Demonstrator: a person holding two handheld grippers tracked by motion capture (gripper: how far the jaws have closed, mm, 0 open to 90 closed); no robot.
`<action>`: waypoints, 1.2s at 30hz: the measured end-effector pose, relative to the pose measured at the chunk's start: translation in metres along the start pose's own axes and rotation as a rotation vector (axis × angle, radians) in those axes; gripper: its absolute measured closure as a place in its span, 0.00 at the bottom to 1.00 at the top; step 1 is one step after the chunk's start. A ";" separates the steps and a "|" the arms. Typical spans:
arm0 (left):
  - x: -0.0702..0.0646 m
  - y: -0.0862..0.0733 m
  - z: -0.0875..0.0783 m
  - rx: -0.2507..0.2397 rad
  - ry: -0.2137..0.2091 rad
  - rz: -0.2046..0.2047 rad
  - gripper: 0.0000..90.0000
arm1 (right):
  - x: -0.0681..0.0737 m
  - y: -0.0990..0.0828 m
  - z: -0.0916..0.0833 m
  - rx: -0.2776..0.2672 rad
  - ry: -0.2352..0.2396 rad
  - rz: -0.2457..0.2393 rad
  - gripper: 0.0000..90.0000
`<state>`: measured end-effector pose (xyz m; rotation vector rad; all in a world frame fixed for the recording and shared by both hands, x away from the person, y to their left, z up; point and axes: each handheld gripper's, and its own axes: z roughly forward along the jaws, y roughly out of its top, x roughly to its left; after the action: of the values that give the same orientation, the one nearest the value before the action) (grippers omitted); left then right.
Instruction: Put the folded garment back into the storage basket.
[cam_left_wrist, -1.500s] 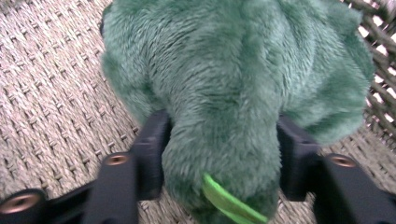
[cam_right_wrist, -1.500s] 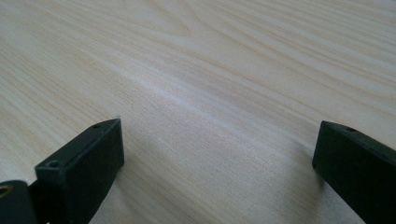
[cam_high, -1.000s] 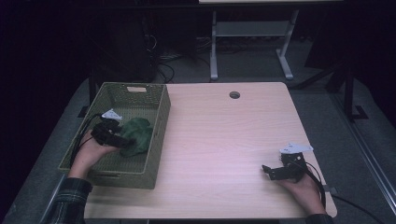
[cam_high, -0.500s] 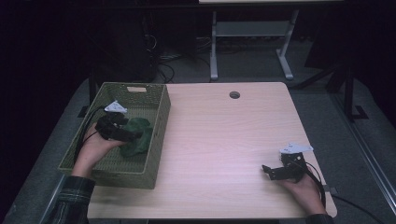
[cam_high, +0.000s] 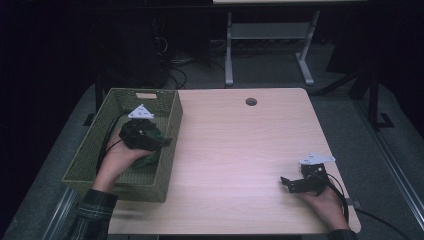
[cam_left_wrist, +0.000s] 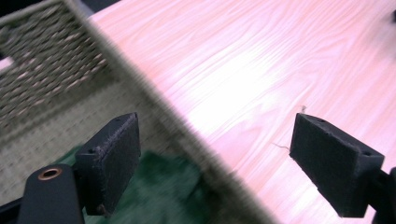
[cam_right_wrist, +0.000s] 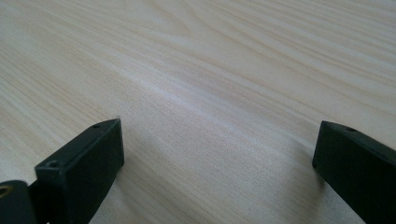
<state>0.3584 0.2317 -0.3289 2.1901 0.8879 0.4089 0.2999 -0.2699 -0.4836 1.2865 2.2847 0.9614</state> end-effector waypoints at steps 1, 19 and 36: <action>-0.006 0.003 0.001 -0.009 -0.003 0.000 0.18 | 0.000 0.000 0.000 0.000 0.000 0.000 0.02; -0.076 0.021 0.041 -0.065 -0.123 0.052 0.18 | 0.000 0.000 0.000 0.000 0.000 0.001 0.02; -0.119 0.004 0.100 -0.009 -0.122 0.098 0.17 | 0.000 0.000 0.000 0.000 0.000 0.000 0.02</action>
<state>0.3275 0.0949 -0.3965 2.2304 0.7134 0.3211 0.2998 -0.2699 -0.4836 1.2863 2.2847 0.9607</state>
